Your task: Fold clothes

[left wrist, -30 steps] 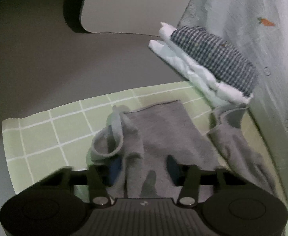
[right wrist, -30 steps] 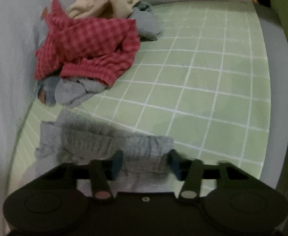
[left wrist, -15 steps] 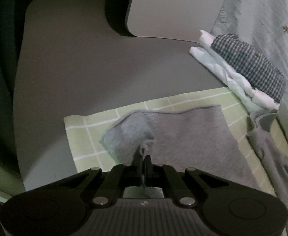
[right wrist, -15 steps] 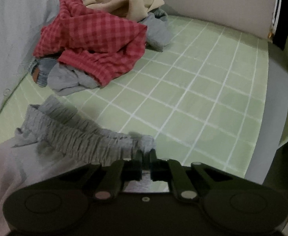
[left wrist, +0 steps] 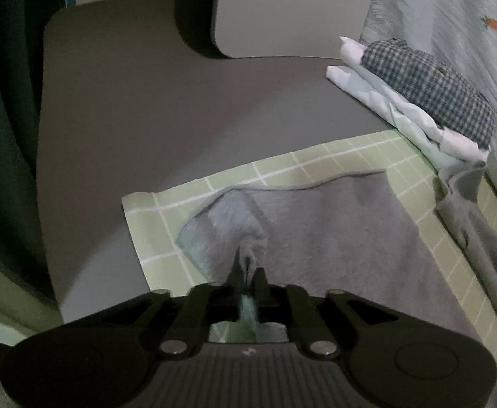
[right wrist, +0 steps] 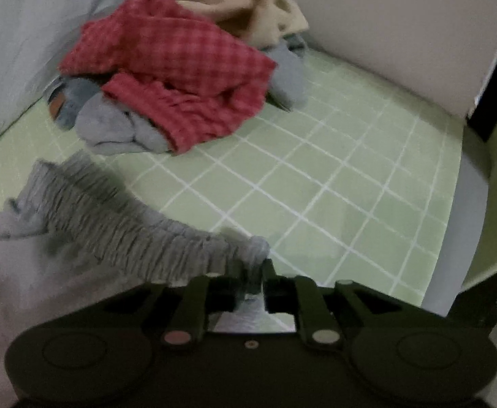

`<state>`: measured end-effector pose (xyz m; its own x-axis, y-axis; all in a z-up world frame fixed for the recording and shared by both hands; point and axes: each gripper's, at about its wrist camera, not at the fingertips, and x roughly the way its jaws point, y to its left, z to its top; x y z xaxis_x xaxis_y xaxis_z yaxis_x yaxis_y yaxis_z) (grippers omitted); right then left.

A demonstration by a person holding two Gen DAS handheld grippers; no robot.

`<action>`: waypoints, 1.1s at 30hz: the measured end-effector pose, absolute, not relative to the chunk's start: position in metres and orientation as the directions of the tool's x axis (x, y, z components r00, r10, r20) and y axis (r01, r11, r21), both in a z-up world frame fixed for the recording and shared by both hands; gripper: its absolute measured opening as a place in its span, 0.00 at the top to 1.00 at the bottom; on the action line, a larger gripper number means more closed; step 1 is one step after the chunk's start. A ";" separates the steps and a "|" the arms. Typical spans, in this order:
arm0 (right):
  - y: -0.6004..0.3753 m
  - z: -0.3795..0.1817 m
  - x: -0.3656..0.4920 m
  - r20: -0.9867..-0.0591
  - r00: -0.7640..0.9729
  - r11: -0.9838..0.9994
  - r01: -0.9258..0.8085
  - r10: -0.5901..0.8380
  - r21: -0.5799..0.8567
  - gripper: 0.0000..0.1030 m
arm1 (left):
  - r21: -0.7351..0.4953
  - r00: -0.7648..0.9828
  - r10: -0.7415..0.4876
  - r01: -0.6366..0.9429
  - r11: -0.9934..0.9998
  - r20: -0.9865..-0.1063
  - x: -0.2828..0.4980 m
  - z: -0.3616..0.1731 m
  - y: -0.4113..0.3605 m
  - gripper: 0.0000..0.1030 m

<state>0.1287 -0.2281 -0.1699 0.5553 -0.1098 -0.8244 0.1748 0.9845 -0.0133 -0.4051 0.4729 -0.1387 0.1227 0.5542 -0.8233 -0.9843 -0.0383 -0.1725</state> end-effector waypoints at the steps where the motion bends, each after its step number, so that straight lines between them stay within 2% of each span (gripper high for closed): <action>1: -0.224 -0.168 0.127 -0.814 0.567 0.986 0.164 -0.127 -0.039 0.63 | -0.164 0.113 0.563 -0.986 -0.041 -0.819 -0.405 -0.135 0.471 0.63; 3: -0.219 -0.162 0.125 -0.791 0.591 0.984 0.159 -0.157 -0.077 0.56 | -0.150 0.088 0.585 -0.987 -0.058 -0.806 -0.404 -0.126 0.467 0.50; 4: -0.217 -0.159 0.125 -0.780 0.603 0.983 0.161 -0.168 -0.087 0.54 | -0.147 0.079 0.597 -0.987 -0.066 -0.798 -0.403 -0.121 0.465 0.46; 6: -0.212 -0.149 0.125 -0.760 0.629 0.983 0.168 -0.167 -0.078 0.52 | -0.138 0.066 0.623 -0.988 -0.068 -0.780 -0.398 -0.111 0.463 0.32; 9: -0.197 -0.135 0.130 -0.731 0.669 0.987 0.150 -0.138 -0.049 0.38 | -0.123 0.077 0.651 -0.992 -0.026 -0.756 -0.382 -0.098 0.461 0.17; 13: -0.161 -0.126 0.143 -0.724 0.689 0.997 0.071 -0.043 0.008 0.24 | -0.128 0.166 0.647 -0.986 0.105 -0.744 -0.343 -0.094 0.460 0.09; 15: -0.136 -0.126 0.150 -0.729 0.684 0.999 0.022 0.001 0.023 0.21 | -0.151 0.219 0.617 -0.975 0.161 -0.756 -0.317 -0.102 0.459 0.08; 23: -0.029 -0.135 0.163 -0.752 0.639 0.985 -0.146 0.161 0.088 0.19 | -0.206 0.353 0.472 -0.919 0.336 -0.808 -0.223 -0.132 0.453 0.08; 29: 0.005 -0.153 0.172 -0.770 0.630 0.990 -0.140 0.104 0.020 0.19 | -0.227 0.365 0.438 -0.914 0.335 -0.821 -0.189 -0.145 0.483 0.08; 33: -0.003 -0.165 0.178 -0.778 0.627 0.997 -0.077 0.034 -0.019 0.19 | -0.236 0.356 0.439 -0.923 0.304 -0.825 -0.174 -0.154 0.516 0.08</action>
<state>0.1782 -0.0029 -0.1649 0.6272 0.0341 -0.7781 -0.0774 0.9968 -0.0187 -0.1738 0.5161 -0.1541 0.3555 0.4390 -0.8252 -0.9230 0.3039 -0.2360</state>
